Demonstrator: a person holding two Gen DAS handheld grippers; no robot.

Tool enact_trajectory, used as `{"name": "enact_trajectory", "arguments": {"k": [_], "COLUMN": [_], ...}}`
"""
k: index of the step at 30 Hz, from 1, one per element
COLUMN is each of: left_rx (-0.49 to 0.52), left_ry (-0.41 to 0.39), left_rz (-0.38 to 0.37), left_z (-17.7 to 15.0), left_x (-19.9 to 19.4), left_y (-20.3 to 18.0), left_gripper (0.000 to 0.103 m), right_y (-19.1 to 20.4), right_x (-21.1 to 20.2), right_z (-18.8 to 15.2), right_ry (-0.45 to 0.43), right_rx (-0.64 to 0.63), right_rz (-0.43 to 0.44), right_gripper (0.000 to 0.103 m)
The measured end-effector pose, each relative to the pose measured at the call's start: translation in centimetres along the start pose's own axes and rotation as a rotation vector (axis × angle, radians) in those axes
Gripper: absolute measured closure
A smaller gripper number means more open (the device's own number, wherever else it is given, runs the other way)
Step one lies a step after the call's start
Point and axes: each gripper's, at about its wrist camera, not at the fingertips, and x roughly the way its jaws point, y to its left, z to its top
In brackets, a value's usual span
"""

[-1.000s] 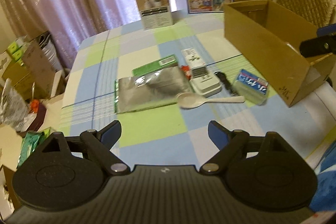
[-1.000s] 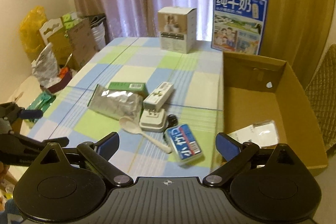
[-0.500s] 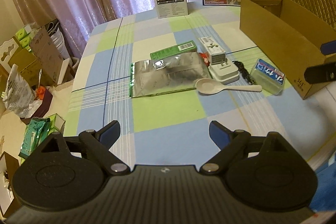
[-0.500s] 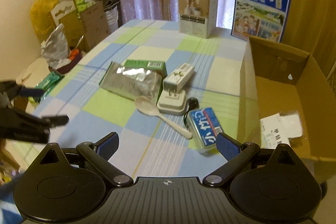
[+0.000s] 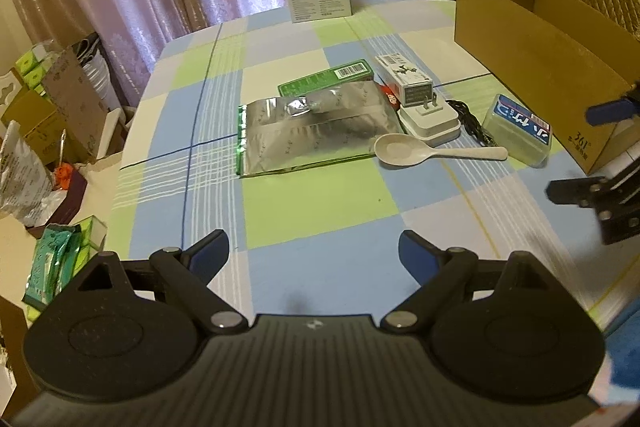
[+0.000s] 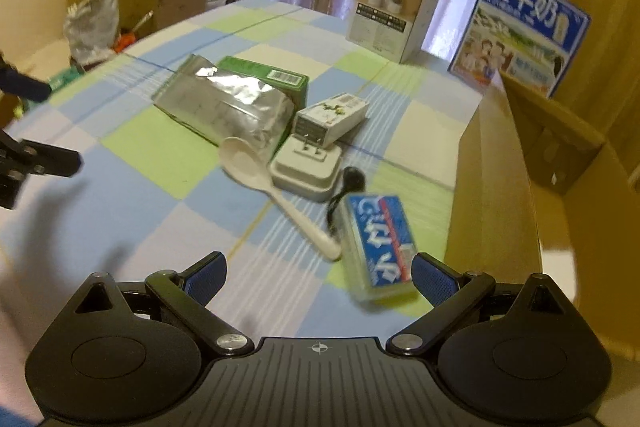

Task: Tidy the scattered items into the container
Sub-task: 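Return the right tool to the table and grasp the blue-labelled clear case, then grasp the white spoon with the left tool while the right holds the clear case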

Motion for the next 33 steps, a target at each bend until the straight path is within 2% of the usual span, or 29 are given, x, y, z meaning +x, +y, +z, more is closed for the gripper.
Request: {"name": "enact_trajectory", "arguments": {"k": [4,8,15,16,18,20,23,29,33], "left_rx": [0.013,0.026,0.045,0.049,0.065,0.091,0.142,0.189,0.204], "left_ry": [-0.012,-0.023,-0.026,-0.030,-0.037,-0.046,-0.056,-0.077,-0.070], "left_rz": [-0.027,-0.059,-0.096,-0.104,-0.123,-0.144,-0.169,-0.193,-0.201], "left_z": [0.3,0.7,1.1,1.1,1.1,1.1,1.1,1.0,0.8], "left_x": [1.2,2.6,4.8,5.0,5.5,5.9,6.2,6.1,6.1], "left_y": [-0.1,-0.1,-0.1,-0.1,-0.2,-0.4,-0.8,-0.8,-0.7], "left_gripper": [0.014,0.014,0.014,0.014,0.014,0.014,0.014,0.014,0.014], "right_y": [-0.2,-1.3,-2.2,-2.4,-2.6,-2.7,-2.8,-0.8,1.0], "right_x": [2.8,5.8,8.2,8.5,8.8,8.8,8.8,7.8,6.9], "right_z": [0.6,1.2,2.1,2.3,2.3,2.2,2.0,1.7,1.7], "right_ry": [0.006,0.056,0.122,0.137,0.171,0.188,0.206,0.186,0.180], "right_rx": [-0.066,-0.079,-0.118,-0.114,-0.094,-0.080,-0.042,-0.058,-0.042], "right_rz": [-0.058,-0.069,-0.066,-0.059,-0.040,-0.020,0.035,0.149,0.262], "right_gripper": [0.007,0.007,0.009,0.012,0.026,0.047,0.072,0.074,0.074]}}
